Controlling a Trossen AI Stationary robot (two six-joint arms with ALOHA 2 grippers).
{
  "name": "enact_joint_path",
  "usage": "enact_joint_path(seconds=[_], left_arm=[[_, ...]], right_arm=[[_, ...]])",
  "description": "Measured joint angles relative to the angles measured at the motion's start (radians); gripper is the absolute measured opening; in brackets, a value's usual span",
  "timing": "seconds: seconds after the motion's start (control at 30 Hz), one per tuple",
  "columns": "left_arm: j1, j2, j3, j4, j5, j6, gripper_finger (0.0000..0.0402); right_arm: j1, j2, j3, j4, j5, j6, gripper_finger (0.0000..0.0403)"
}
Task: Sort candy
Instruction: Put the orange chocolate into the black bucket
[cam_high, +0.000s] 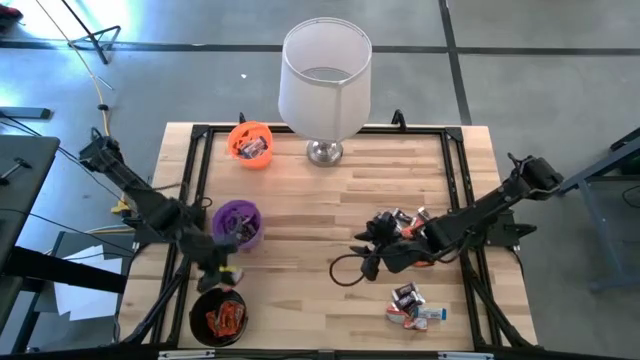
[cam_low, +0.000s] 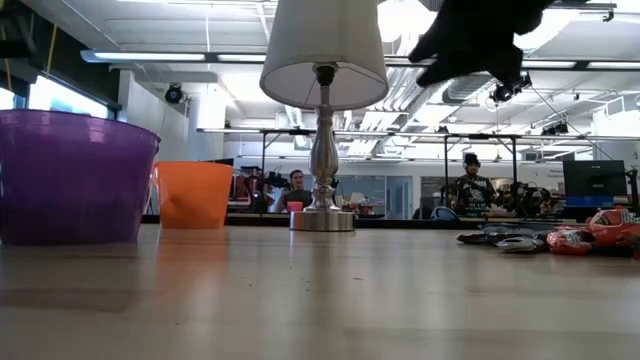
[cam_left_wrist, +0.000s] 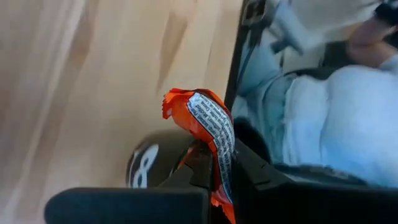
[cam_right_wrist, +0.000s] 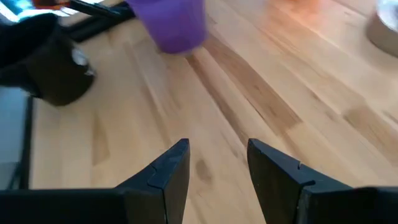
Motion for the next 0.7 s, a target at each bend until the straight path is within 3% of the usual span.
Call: enact_joint_path(seconds=[0.27, 0.47, 0.7], left_arm=[[-0.054, 0.156, 0.000, 0.056, 0.025, -0.207, 0.0010], [-0.095, 0.218, 0.000, 0.207, 0.157, -0.148, 0.0010], [-0.107, 0.191, 0.000, 0.223, -0.030, -0.092, 0.0010]], right_arm=[[0.041, 0.000, 0.000, -0.257, 0.004, 0.234, 0.0154], [0.107, 0.004, -0.002, -0.318, 0.010, 0.327, 0.0154], [0.201, 0.032, -0.002, -0.303, 0.037, 0.424, 0.0154]])
